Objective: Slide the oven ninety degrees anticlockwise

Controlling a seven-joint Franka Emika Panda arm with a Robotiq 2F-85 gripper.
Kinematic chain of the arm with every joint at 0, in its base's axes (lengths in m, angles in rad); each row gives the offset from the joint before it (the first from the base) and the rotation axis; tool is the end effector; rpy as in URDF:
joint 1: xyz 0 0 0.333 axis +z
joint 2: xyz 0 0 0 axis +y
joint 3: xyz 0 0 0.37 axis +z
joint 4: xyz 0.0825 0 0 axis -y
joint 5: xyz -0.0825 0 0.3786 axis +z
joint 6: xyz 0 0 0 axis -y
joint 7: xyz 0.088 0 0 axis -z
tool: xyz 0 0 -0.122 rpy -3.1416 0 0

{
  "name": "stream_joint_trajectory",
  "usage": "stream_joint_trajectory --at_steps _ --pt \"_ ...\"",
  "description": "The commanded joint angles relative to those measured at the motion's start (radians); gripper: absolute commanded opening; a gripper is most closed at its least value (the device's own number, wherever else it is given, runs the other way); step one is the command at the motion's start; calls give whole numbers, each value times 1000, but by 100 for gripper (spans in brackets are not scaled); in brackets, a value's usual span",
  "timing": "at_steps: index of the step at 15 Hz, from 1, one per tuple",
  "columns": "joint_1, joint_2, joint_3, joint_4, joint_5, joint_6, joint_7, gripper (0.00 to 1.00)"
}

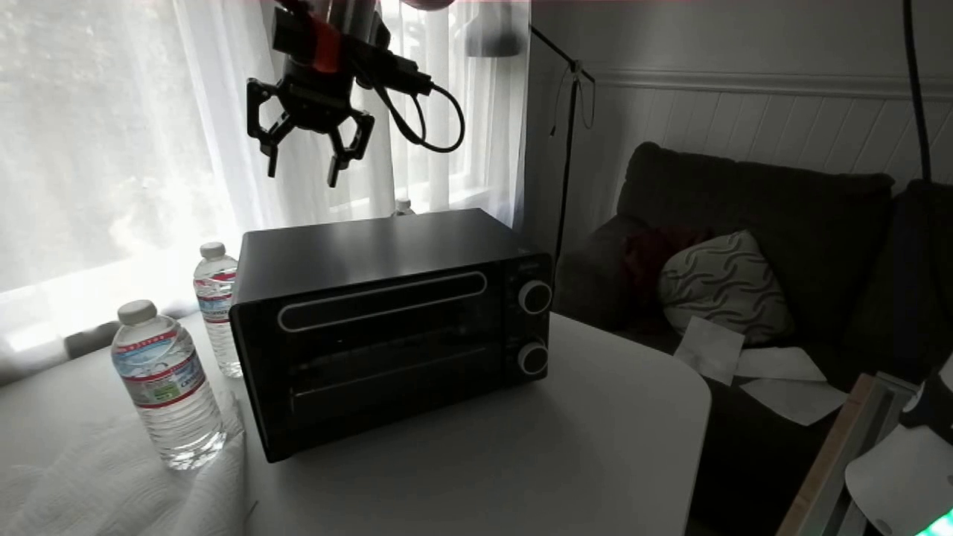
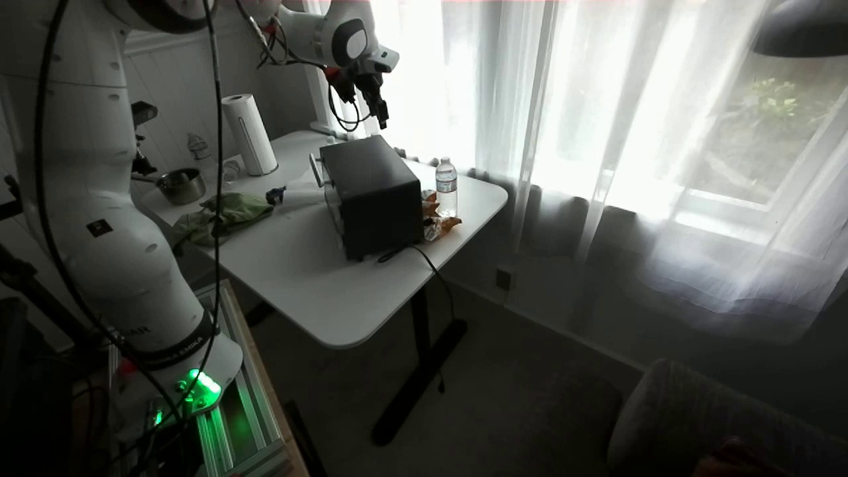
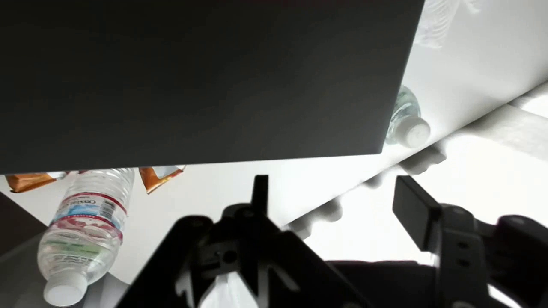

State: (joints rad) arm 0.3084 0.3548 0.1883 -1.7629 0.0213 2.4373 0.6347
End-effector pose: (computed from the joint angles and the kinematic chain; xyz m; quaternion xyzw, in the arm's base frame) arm 0.6166 0.3175 0.4405 -0.9823 0.0857 -0.1156 0.1199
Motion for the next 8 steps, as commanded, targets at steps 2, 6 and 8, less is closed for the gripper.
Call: stream_joint_trajectory --at_steps 2,6,8 --pt "65 106 -61 77 -59 103 39 38" --pt "91 160 -81 99 -31 182 29 9" --pt "89 180 -68 105 -8 215 -1 0"
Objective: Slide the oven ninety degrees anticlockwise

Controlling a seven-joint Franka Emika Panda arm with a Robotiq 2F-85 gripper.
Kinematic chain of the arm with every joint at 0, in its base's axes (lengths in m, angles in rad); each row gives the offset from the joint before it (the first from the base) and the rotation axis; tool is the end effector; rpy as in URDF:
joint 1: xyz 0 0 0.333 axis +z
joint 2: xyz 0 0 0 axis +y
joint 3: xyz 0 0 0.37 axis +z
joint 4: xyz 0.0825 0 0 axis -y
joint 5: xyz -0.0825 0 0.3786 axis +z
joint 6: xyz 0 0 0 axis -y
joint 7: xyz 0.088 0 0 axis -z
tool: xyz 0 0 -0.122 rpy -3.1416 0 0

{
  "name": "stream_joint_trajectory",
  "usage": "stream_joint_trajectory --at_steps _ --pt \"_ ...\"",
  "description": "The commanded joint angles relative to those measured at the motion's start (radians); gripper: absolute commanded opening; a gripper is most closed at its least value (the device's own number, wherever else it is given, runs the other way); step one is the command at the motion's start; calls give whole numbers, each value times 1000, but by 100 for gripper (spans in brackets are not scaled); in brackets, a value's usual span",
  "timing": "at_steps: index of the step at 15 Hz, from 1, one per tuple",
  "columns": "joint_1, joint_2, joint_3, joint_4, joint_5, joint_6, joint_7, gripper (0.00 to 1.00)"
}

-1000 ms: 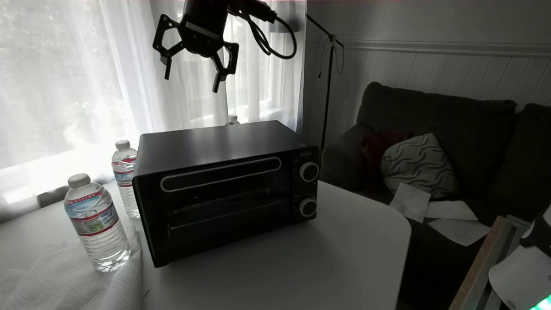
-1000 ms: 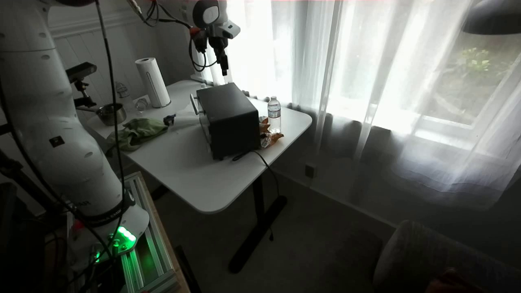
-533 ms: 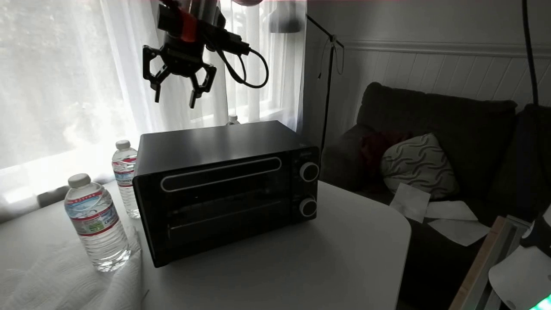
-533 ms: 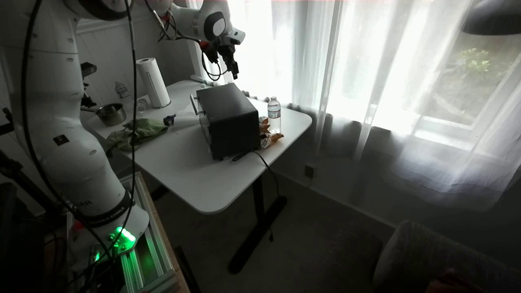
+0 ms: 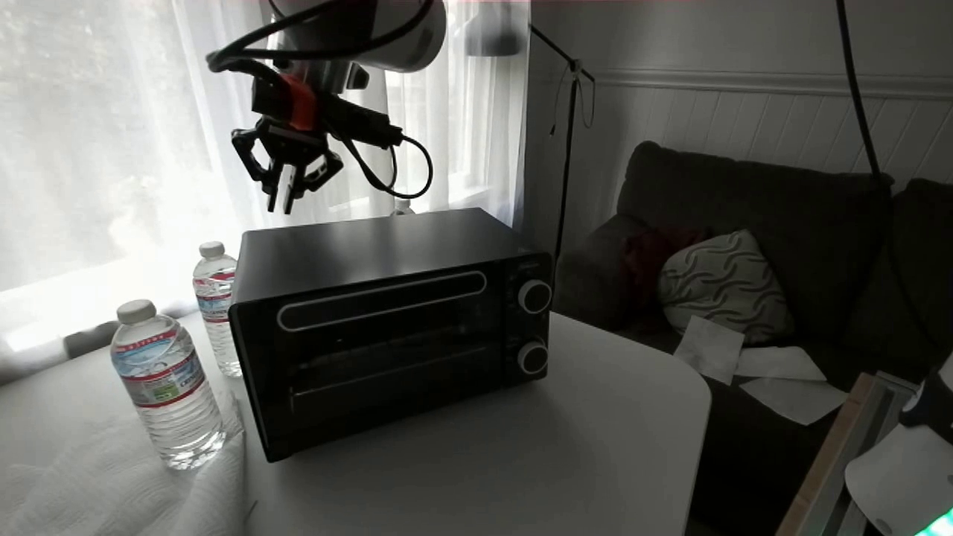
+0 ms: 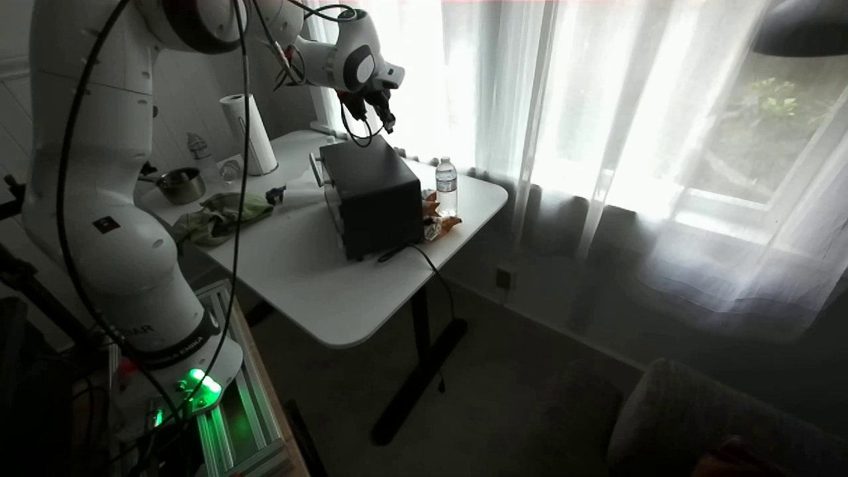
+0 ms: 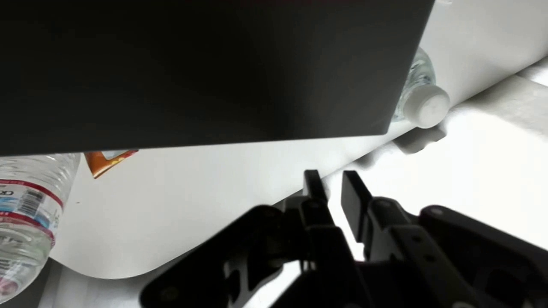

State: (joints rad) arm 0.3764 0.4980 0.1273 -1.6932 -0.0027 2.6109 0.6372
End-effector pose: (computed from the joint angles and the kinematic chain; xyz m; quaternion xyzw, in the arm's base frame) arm 0.6508 0.3417 0.3925 -0.9742 0.0780 -0.1622 0.1363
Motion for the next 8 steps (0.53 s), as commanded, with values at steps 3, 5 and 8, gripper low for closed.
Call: stream_joint_trajectory --at_steps 3,5,8 --pt "19 56 2 37 38 87 -17 0" --pt "20 67 4 39 48 90 -21 0" --pt "17 78 9 40 57 81 -35 0"
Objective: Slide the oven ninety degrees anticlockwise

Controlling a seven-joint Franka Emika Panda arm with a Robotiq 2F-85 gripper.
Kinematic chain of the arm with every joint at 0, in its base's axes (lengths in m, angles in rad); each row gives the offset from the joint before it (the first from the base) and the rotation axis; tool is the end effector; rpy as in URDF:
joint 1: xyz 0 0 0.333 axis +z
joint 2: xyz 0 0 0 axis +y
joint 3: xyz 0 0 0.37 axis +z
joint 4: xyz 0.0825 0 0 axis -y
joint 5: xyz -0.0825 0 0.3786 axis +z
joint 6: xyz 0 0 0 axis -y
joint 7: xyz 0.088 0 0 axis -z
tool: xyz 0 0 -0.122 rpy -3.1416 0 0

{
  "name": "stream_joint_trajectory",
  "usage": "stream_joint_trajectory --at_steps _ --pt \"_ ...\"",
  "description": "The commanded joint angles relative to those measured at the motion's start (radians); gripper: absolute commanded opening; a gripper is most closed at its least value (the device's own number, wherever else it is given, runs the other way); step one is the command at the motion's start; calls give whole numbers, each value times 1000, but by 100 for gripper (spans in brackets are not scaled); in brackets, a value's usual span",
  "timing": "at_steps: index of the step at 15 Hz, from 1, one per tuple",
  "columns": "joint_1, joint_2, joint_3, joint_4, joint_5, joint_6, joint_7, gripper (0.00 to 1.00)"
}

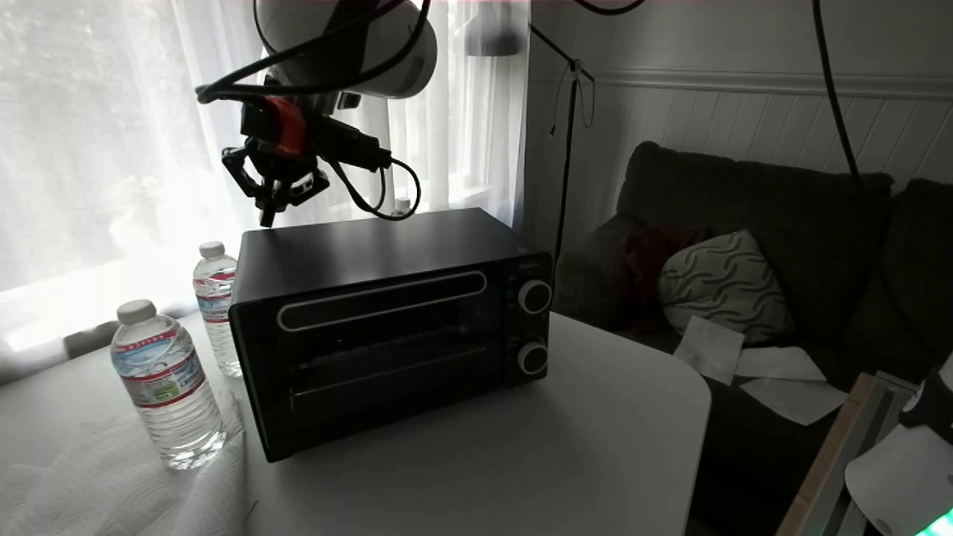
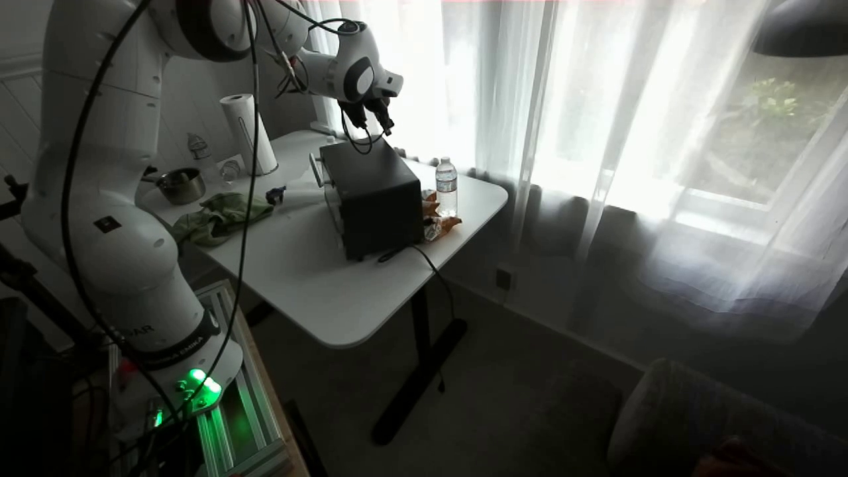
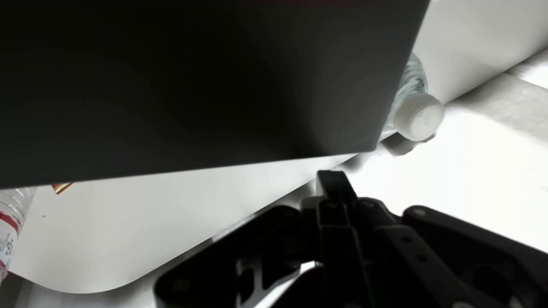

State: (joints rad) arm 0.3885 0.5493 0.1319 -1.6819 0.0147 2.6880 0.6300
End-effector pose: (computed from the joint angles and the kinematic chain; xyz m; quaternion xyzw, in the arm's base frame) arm 0.6555 0.3557 0.3705 -0.9699 0.0761 -0.1721 0.1543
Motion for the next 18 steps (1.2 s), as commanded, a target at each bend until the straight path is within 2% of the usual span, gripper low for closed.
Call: stream_joint_trajectory --at_steps 1,5,10,13,15,18 --pt "-5 28 20 30 59 -8 -41 0" --pt "-29 23 58 41 134 -77 -100 0" --pt "-39 7 53 75 178 -282 -132 0" --pt "-40 23 44 113 183 -356 -121 0" --pt "-38 32 39 126 181 -381 -114 0" --pt "-36 57 33 145 180 -346 -110 0"
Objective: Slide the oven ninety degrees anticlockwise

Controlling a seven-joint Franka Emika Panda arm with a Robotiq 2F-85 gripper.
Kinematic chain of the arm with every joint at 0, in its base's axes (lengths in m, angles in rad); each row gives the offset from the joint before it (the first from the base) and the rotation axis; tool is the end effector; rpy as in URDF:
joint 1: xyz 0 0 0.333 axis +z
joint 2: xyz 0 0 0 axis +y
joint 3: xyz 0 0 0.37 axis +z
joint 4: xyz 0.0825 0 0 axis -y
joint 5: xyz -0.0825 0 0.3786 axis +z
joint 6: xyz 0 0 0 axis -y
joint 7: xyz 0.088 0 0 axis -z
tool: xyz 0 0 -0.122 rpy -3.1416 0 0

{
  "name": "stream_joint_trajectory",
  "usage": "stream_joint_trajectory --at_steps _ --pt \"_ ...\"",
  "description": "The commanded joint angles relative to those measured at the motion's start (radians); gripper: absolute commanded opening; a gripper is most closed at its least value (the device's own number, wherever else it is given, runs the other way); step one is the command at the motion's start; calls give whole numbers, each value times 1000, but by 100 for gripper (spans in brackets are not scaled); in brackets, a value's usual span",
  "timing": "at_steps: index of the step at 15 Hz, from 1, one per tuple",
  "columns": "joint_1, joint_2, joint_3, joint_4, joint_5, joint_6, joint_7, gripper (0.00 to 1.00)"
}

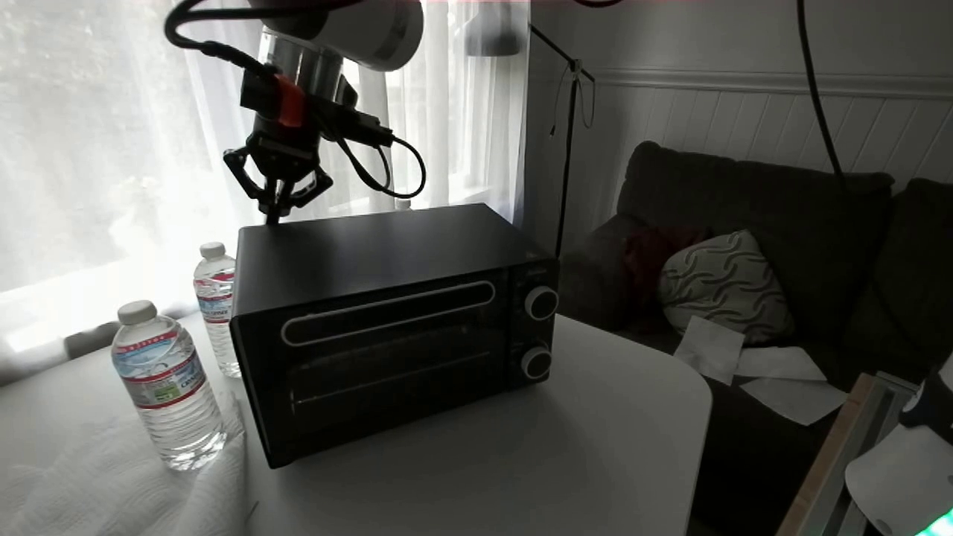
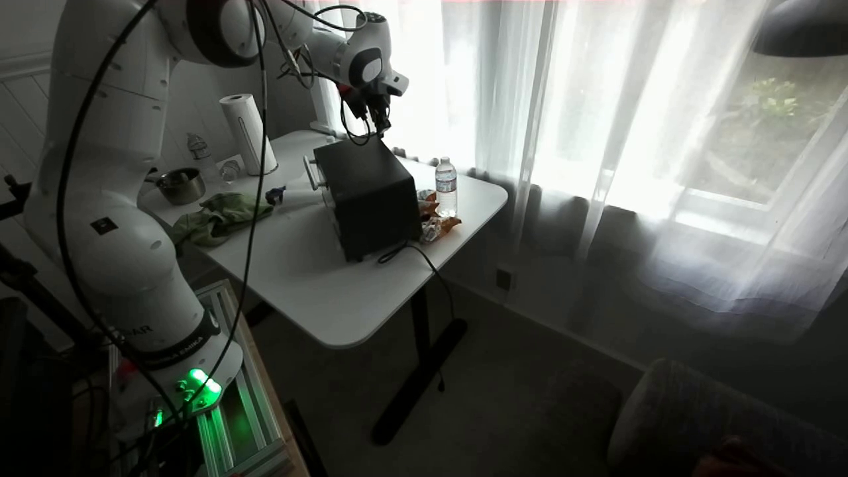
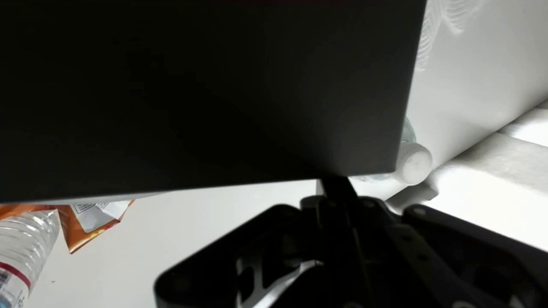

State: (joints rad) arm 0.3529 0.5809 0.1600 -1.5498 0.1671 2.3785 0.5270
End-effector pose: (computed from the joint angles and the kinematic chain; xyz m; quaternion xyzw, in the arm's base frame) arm 0.6644 0.3517 0.3740 -0.9834 0.0777 -0.0556 0.1545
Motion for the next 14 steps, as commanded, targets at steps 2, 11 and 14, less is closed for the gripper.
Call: stream_joint_trajectory --at_steps 2,11,14 --pt "8 46 -9 33 24 -24 26 0" --pt "2 113 4 87 54 -79 66 0" --pt "-10 120 16 112 76 -171 50 0"
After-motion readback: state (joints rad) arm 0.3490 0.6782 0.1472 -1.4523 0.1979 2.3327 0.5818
